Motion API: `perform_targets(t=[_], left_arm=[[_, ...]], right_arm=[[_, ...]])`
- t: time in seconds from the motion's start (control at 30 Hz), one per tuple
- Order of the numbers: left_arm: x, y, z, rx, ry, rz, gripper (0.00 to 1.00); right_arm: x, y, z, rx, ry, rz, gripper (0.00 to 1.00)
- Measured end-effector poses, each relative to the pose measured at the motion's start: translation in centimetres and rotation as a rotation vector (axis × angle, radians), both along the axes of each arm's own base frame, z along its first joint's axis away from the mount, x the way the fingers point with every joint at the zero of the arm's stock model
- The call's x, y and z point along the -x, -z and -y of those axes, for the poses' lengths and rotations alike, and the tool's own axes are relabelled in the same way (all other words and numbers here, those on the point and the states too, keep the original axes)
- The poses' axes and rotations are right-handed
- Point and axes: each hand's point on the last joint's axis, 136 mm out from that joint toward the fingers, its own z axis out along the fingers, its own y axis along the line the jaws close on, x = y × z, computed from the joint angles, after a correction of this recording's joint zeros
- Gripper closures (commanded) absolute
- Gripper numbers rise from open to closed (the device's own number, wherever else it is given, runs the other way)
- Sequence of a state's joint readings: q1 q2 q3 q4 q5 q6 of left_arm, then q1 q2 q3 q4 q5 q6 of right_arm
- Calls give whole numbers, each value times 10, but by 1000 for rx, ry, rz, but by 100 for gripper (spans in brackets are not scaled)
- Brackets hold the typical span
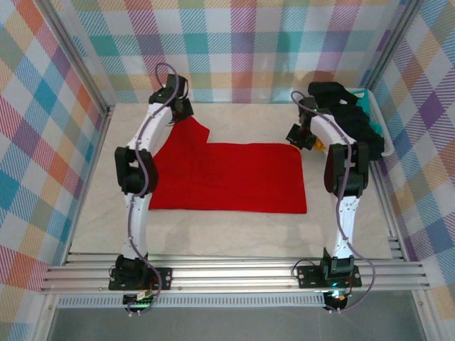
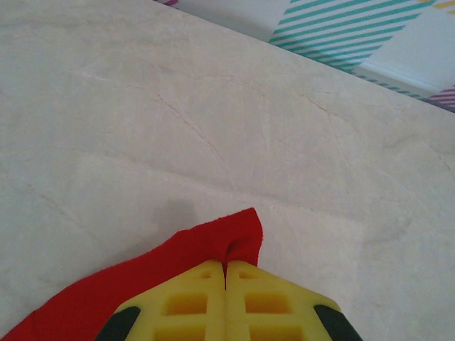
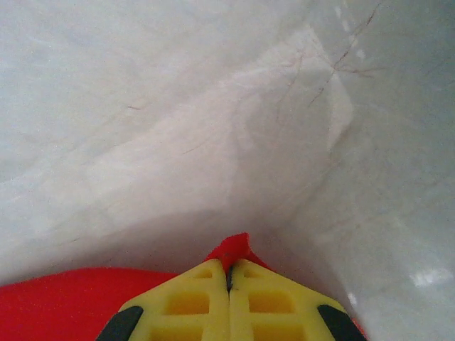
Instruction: Fold and stack the t-shirts
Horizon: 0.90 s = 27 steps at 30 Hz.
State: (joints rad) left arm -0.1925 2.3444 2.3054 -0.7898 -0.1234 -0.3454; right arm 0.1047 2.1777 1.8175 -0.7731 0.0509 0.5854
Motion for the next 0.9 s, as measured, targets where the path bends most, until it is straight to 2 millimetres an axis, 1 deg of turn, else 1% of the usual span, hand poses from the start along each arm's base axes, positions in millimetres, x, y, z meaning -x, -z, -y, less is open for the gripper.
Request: perform_targets(t=[0.07,0.13,0.23,0.37,0.53,0.6,0.7,0.83,0.9], left_arm=[[11,-8,-2,3,5,-1,100],[26,-12,-5,2,8,-12,100],[51,-12,-12,-9,2,-36,100],[81,-9,-21,-23,-11,-61,100],[122,-5,-32,-37,-37,-86,100],[139,-4,-37,-39,-51,-93,100],[162,-3,-43,-41,-69,-95,100],[196,2,-54,-47,-105,-110,100],[208,6,-57,-41,-123,-118,100]], right_arm=[[1,-17,-3,-21,-6,36,100],[5,-33,-6,-44,-15,70,100],[19,-42,-8,-64,-26,79,100],[34,-35,-10,-79,-32,52,100],[53,-14,-8,-74,-35,-7,100],[60,-10,-8,-75,-39,-18,100],[67,-13,-8,-77,-46,-16,100],[74,-22,-7,-79,-48,11,100],[80,-27,-7,-79,-51,18,100]])
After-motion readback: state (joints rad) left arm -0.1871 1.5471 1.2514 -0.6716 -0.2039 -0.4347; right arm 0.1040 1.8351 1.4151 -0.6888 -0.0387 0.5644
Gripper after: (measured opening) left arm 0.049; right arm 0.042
